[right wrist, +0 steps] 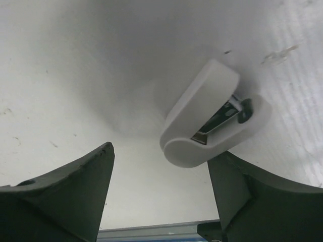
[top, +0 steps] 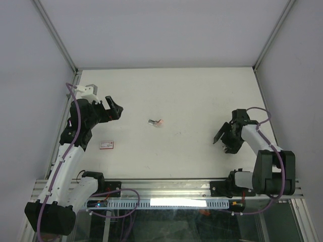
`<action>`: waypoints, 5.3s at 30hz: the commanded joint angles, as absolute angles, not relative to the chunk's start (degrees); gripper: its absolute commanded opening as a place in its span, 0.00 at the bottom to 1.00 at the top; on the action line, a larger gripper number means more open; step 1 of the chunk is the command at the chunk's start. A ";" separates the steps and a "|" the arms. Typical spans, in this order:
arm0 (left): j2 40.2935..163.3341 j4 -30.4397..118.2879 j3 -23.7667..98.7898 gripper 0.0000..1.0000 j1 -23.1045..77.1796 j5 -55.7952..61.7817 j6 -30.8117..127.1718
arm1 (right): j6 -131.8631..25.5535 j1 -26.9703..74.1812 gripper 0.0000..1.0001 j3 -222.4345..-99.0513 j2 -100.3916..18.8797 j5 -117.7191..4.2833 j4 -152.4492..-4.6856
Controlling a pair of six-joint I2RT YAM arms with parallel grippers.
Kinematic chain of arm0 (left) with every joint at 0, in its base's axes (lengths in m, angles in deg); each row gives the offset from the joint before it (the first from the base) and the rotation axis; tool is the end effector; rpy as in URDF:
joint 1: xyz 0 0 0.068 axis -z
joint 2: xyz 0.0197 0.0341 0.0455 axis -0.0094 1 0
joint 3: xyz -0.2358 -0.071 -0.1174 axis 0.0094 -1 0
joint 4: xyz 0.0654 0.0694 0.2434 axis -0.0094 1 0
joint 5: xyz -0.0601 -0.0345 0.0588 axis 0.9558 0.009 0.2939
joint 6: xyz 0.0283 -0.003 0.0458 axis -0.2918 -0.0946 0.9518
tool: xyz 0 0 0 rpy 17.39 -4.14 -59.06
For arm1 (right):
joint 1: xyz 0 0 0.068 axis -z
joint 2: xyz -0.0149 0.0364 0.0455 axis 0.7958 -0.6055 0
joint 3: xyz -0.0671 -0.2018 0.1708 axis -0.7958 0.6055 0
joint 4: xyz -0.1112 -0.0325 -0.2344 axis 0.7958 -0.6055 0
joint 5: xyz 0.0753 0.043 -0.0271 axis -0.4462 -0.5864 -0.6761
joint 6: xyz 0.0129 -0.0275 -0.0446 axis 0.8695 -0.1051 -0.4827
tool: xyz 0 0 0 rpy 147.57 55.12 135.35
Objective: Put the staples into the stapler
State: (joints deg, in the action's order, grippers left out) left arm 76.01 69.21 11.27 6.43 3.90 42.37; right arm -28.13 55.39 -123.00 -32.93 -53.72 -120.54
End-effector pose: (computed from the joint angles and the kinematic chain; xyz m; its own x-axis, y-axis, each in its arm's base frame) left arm 0.1930 -0.0256 0.3094 -0.5014 -0.2448 -0.8299 0.0973 0.9371 -0.3353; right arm 0.2012 -0.0064 0.1663 -0.8144 0.5642 -0.1358 0.5402 0.8226 0.1775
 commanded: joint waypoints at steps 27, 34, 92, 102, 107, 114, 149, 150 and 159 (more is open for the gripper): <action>74.15 68.08 11.06 0.99 5.66 5.46 41.67 | -24.08 53.59 0.51 -122.96 -33.09 -41.45 -114.75; 74.13 68.09 11.08 0.99 5.67 5.20 41.71 | -26.15 53.78 0.14 -123.64 -33.32 -45.57 -114.56; 83.71 30.90 2.31 0.54 40.43 34.19 15.59 | -47.50 16.35 0.00 -142.00 -34.58 -122.60 -86.72; 81.96 32.29 1.46 0.23 40.40 31.62 14.96 | -48.04 16.39 0.00 -142.70 -34.65 -121.87 -86.98; 80.98 32.56 0.37 0.03 40.40 29.14 13.94 | -49.19 17.73 0.21 -142.92 -35.55 -118.59 -89.01; 78.77 33.74 -2.54 0.00 40.36 18.83 9.38 | -52.27 18.91 0.74 -139.74 -33.37 -110.26 -91.72; 82.92 35.68 -3.80 0.00 40.35 12.02 1.76 | -56.41 -0.87 0.34 -134.65 -26.87 -59.45 -80.34; 82.92 35.58 -3.73 0.00 40.35 12.12 2.33 | -56.26 -0.88 0.25 -134.45 -26.61 -59.12 -80.04; 74.94 34.83 -4.67 0.99 40.26 7.99 10.55 | -51.80 2.72 0.00 -131.89 -23.81 -66.46 -78.54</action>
State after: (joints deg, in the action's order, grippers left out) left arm 80.75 38.00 -4.64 39.89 9.65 5.59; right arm -54.69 0.00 -131.76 -27.01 -60.80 -83.75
